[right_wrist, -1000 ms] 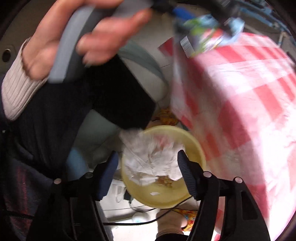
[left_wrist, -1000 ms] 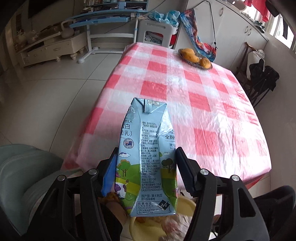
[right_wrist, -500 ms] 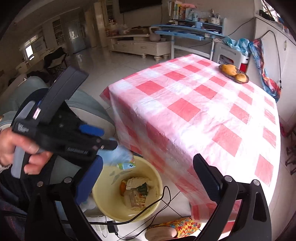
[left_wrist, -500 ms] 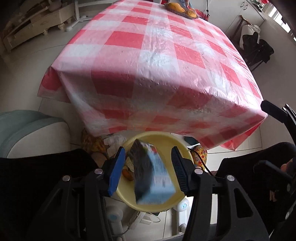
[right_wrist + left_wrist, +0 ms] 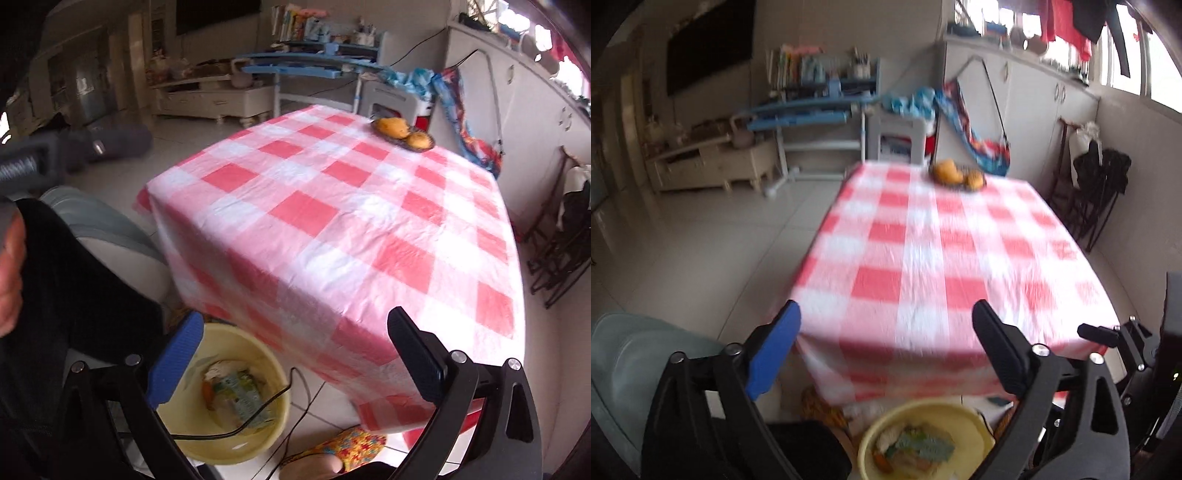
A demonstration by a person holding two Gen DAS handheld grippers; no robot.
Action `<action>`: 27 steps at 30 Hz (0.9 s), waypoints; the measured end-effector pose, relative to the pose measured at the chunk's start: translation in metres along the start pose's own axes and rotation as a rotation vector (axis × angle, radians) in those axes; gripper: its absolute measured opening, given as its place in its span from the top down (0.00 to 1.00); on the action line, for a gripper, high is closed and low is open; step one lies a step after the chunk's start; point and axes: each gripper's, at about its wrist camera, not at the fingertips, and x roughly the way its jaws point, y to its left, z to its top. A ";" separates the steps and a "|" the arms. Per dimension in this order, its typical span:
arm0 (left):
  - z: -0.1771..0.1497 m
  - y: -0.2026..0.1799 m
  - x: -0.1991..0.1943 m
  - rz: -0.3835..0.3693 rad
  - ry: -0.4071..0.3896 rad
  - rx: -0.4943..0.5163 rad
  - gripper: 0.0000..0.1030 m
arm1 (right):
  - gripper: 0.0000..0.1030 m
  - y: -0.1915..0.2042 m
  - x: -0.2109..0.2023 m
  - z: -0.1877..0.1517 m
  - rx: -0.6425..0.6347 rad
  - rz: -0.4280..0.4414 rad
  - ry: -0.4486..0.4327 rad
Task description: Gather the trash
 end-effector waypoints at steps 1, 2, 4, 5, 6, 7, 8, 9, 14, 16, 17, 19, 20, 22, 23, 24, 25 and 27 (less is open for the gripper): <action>-0.001 0.002 0.001 -0.012 -0.008 -0.031 0.07 | 0.07 -0.002 -0.001 0.002 0.009 -0.018 -0.019; -0.003 0.002 0.006 -0.020 0.004 -0.059 0.07 | 0.07 -0.003 -0.002 0.003 0.019 -0.035 -0.037; -0.002 0.004 0.017 -0.040 0.045 -0.079 0.07 | 0.07 -0.006 -0.004 0.006 0.040 -0.070 -0.069; -0.002 0.003 0.021 -0.034 0.065 -0.074 0.07 | 0.07 -0.008 -0.006 0.006 0.049 -0.084 -0.083; -0.003 0.002 0.023 -0.025 0.072 -0.063 0.07 | 0.07 -0.009 -0.008 0.007 0.056 -0.103 -0.097; -0.004 0.002 0.022 -0.018 0.069 -0.050 0.07 | 0.07 -0.009 -0.009 0.007 0.058 -0.120 -0.108; -0.003 0.002 0.021 -0.012 0.057 -0.041 0.07 | 0.07 -0.009 -0.010 0.008 0.055 -0.139 -0.116; -0.004 0.002 0.019 -0.008 0.046 -0.038 0.07 | 0.07 -0.008 -0.011 0.008 0.046 -0.159 -0.124; -0.005 0.008 0.023 0.009 0.063 -0.068 0.07 | 0.07 -0.003 -0.012 0.008 0.000 -0.197 -0.147; -0.007 0.007 0.023 0.020 0.070 -0.070 0.07 | 0.07 -0.002 -0.013 0.008 -0.011 -0.200 -0.153; -0.007 0.006 0.023 0.025 0.072 -0.065 0.07 | 0.07 -0.002 -0.014 0.009 -0.012 -0.198 -0.157; -0.008 0.003 0.024 0.035 0.071 -0.045 0.07 | 0.07 -0.003 -0.017 0.009 -0.005 -0.194 -0.176; -0.008 0.001 0.024 0.042 0.070 -0.031 0.07 | 0.07 -0.005 -0.019 0.009 0.000 -0.194 -0.186; -0.008 -0.001 0.024 0.053 0.067 -0.014 0.07 | 0.07 -0.007 -0.021 0.010 0.014 -0.197 -0.198; -0.008 -0.002 0.023 0.058 0.065 -0.009 0.07 | 0.07 -0.008 -0.021 0.010 0.021 -0.196 -0.200; -0.008 -0.002 0.023 0.063 0.061 -0.009 0.07 | 0.07 -0.010 -0.021 0.011 0.029 -0.197 -0.204; -0.007 -0.002 0.023 0.066 0.060 -0.011 0.07 | 0.07 -0.011 -0.022 0.011 0.032 -0.201 -0.209; -0.006 -0.001 0.022 0.070 0.056 -0.019 0.07 | 0.07 -0.012 -0.024 0.011 0.034 -0.206 -0.223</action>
